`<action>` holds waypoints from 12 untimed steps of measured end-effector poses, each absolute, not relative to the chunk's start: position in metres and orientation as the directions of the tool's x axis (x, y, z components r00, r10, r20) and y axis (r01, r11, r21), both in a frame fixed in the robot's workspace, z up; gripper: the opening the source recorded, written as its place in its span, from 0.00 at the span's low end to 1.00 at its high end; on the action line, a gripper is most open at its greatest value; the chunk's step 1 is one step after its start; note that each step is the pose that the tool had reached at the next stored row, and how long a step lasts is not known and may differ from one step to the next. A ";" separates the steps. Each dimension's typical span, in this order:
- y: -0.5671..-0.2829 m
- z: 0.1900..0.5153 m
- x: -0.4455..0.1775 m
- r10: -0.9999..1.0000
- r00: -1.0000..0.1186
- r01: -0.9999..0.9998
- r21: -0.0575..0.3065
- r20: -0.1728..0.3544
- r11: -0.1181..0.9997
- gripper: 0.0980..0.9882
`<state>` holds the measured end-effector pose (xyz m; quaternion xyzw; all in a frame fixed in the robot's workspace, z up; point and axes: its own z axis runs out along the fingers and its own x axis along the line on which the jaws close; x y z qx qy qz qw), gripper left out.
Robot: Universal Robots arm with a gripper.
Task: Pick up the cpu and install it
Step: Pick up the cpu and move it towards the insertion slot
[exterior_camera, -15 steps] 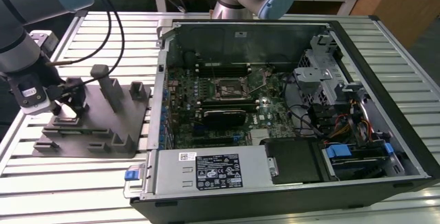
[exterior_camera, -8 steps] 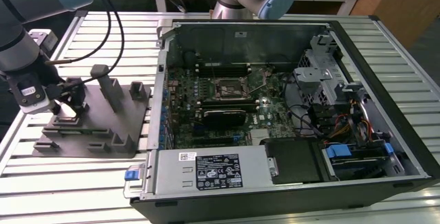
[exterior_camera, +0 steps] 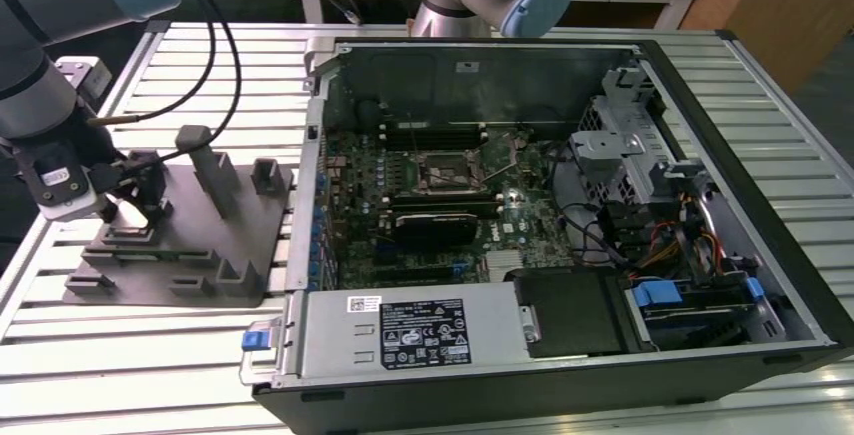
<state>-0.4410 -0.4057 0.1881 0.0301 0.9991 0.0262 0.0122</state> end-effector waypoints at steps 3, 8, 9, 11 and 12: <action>-0.406 0.188 -0.441 0.061 -0.998 0.060 0.053 -0.023 0.997 0.50; -0.406 0.190 -0.441 0.061 -0.998 0.060 0.053 -0.023 0.997 0.50; -0.406 0.192 -0.441 0.061 -0.998 0.060 0.053 -0.023 0.997 0.50; -0.406 0.196 -0.441 0.061 -0.998 0.060 0.053 -0.023 0.997 0.50; -0.406 0.199 -0.441 0.061 -0.998 0.060 0.053 -0.023 0.997 0.50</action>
